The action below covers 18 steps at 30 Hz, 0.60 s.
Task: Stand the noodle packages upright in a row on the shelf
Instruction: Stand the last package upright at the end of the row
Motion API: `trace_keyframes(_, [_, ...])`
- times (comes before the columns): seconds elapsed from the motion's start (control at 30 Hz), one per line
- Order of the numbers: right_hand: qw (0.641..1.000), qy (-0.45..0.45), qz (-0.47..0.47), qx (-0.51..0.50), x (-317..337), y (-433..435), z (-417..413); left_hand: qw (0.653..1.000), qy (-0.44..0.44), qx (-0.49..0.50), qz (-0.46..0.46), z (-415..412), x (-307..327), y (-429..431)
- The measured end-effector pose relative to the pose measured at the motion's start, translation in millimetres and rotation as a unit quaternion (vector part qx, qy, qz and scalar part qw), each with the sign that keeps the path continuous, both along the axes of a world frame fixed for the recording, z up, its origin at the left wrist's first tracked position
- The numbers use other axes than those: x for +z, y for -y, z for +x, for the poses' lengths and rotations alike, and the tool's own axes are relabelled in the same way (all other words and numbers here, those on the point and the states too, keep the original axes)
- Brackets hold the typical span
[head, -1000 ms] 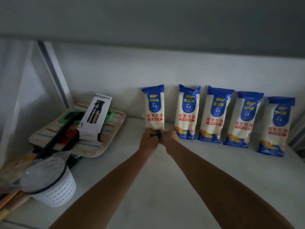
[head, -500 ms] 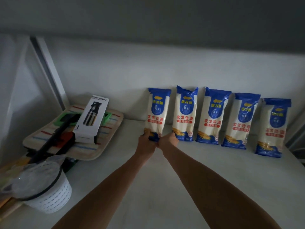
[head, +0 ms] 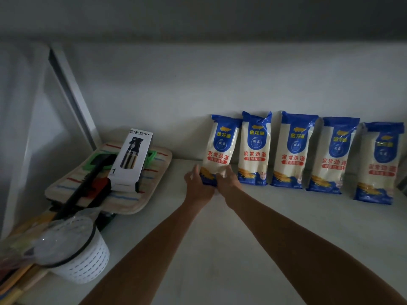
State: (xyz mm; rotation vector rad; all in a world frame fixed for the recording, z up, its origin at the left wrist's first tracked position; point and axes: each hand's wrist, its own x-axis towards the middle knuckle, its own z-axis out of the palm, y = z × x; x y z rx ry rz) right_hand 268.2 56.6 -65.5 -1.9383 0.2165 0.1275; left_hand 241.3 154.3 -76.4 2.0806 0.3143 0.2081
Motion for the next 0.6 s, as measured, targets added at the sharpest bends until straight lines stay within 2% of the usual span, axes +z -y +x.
trace_keyframes(0.13, [0.999, -0.031, -0.019, 0.029, 8.3, 0.6, 5.2, 0.994, -0.06, -0.093, -0.023, -9.4, 7.8, -7.3])
trace_keyframes(0.27, [0.994, -0.019, -0.077, 0.076, 18.9, 7.3, 4.0, 0.99, -0.075, -0.115, -0.019, -19.1, 0.8, -8.9])
trace_keyframes(0.6, [0.992, -0.05, -0.097, 0.057, 18.2, 2.7, -1.5, 0.993, -0.091, -0.073, 0.015, -7.0, -3.3, -0.1])
